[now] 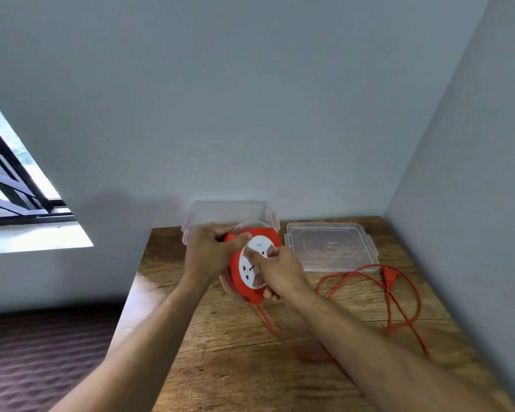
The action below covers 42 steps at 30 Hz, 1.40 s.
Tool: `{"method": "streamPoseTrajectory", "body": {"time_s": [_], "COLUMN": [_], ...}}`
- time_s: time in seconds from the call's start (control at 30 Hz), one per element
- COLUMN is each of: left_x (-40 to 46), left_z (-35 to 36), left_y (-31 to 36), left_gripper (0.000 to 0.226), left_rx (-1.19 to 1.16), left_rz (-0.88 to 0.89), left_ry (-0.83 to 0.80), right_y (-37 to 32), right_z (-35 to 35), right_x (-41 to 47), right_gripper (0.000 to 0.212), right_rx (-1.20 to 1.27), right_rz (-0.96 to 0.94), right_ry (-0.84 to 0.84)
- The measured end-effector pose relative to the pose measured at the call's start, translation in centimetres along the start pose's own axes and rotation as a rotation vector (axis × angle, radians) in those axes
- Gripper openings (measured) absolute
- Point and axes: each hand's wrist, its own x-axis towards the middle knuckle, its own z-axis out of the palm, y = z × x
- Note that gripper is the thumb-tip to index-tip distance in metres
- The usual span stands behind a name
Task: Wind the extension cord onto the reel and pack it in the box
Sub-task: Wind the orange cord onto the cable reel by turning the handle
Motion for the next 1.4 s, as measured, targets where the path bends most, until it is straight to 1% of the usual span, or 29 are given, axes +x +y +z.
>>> {"method": "streamPoseTrajectory", "body": {"time_s": [0.03, 0.07, 0.1, 0.13, 0.17, 0.2, 0.23, 0.3, 0.33, 0.4, 0.43, 0.5, 0.6, 0.73, 0.8, 0.87, 0.9, 0.97, 1.0, 1.03, 1.07, 1.13, 1.17, 1.2, 1.23, 1.27, 1.3, 1.37, 1.4], "left_x": [0.1, 0.2, 0.4, 0.6, 0.7, 0.7, 0.8, 1.0, 1.0, 1.1, 1.1, 1.0, 1.2, 1.7, 1.8, 2.0, 2.0, 1.6, 1.2, 0.7, 0.2, -0.8, -1.1, -1.2, -1.2, -1.2, -1.0, -0.3, 0.1], "left_z": [-0.3, -0.6, -1.0, -1.2, -1.4, -1.5, -1.5, -1.6, -1.8, -2.1, -2.1, -2.1, -2.0, -1.8, -1.6, -1.3, -1.2, -0.7, -0.4, 0.1, 0.5, 1.1, 1.3, 1.2, 1.1, 0.9, 0.6, -0.2, -0.6], "left_y": [-0.2, -0.5, -0.8, -0.9, -1.0, -1.0, -1.1, -0.9, -0.8, -0.5, -0.3, 0.1, 0.6, 1.4, 1.7, 1.6, 1.5, 1.2, 1.2, 1.1, 1.1, 1.0, 0.9, 0.8, 0.5, 0.1, -0.3, -0.9, -0.9], "left_gripper": [0.029, 0.022, 0.013, 0.006, 0.005, 0.006, 0.008, 0.011, 0.013, 0.017, 0.017, 0.015, 0.014, 0.023, 0.026, 0.023, 0.020, 0.016, 0.014, 0.009, 0.006, 0.021, 0.027, 0.033, 0.039, 0.041, 0.037, 0.015, 0.007], "left_rx": [-0.052, -0.106, -0.148, -0.175, -0.190, -0.198, -0.197, -0.170, -0.150, -0.092, -0.071, -0.057, -0.034, 0.027, 0.044, 0.034, 0.026, 0.040, 0.045, 0.038, 0.016, 0.016, 0.032, 0.029, 0.004, -0.036, -0.080, -0.144, -0.156], "left_rz": [-0.044, -0.102, -0.168, -0.230, -0.271, -0.290, -0.293, -0.292, -0.303, -0.327, -0.337, -0.347, -0.363, -0.371, -0.361, -0.345, -0.318, -0.217, -0.153, -0.092, -0.044, 0.031, 0.049, 0.054, 0.032, -0.009, -0.066, -0.180, -0.221], "left_ry": [-0.005, -0.006, -0.006, -0.013, -0.030, -0.051, -0.069, -0.104, -0.131, -0.225, -0.282, -0.363, -0.400, -0.446, -0.421, -0.351, -0.288, -0.140, -0.075, -0.019, 0.017, 0.060, 0.073, 0.076, 0.067, 0.058, 0.054, 0.051, 0.033], "right_y": [-0.2, -0.1, 0.1, 0.3, 0.3, 0.2, 0.3, 0.5, 0.6, 0.6, 0.6, 0.5, 0.5, 0.5, 0.5, 0.7, 0.8, 1.1, 1.1, 1.0, 0.7, 0.2, -0.1, -0.4, -0.5, -0.5, -0.4, 0.2, 0.4], "right_z": [-0.6, -1.4, -2.2, -3.1, -4.0, -4.8, -5.3, -5.6, -5.7, -5.7, -5.7, -5.7, -5.7, -5.5, -5.3, -4.7, -4.3, -3.3, -2.6, -2.0, -1.3, -0.2, 0.0, 0.0, -0.4, -1.0, -1.8, -3.5, -4.3], "right_x": [-0.1, 0.0, 0.2, 0.5, 0.6, 0.7, 0.8, 0.8, 0.9, 1.1, 1.1, 1.1, 1.2, 1.3, 1.3, 1.3, 1.2, 0.9, 0.7, 0.4, 0.0, -0.3, -0.2, -0.1, -0.1, 0.1, 0.3, 0.8, 1.0], "right_gripper": [0.059, 0.059, 0.054, 0.046, 0.039, 0.037, 0.038, 0.047, 0.056, 0.069, 0.072, 0.072, 0.064, 0.073, 0.067, 0.058, 0.056, 0.059, 0.063, 0.066, 0.068, 0.065, 0.059, 0.053, 0.048, 0.045, 0.043, 0.035, 0.032], "right_rx": [-0.164, -0.403, -0.661, -0.853, -0.970, -1.066, -1.161, -1.300, -1.345, -1.415, -1.414, -1.368, -1.376, -1.399, -1.404, -1.388, -1.345, -1.184, -1.044, -0.848, -0.610, -0.107, 0.049, 0.101, 0.068, -0.044, -0.231, -0.721, -0.889], "right_rz": [-0.099, -0.239, -0.426, -0.651, -0.881, -1.074, -1.205, -1.289, -1.310, -1.385, -1.444, -1.544, -1.616, -1.641, -1.628, -1.509, -1.394, -1.048, -0.861, -0.676, -0.478, -0.106, 0.028, 0.100, 0.096, 0.013, -0.129, -0.513, -0.726], "right_ry": [0.040, 0.117, 0.212, 0.275, 0.258, 0.161, 0.023, -0.201, -0.258, -0.287, -0.288, -0.316, -0.379, -0.355, -0.290, -0.161, -0.064, 0.116, 0.172, 0.204, 0.206, 0.120, 0.055, -0.010, -0.052, -0.036, 0.043, 0.278, 0.305]}}
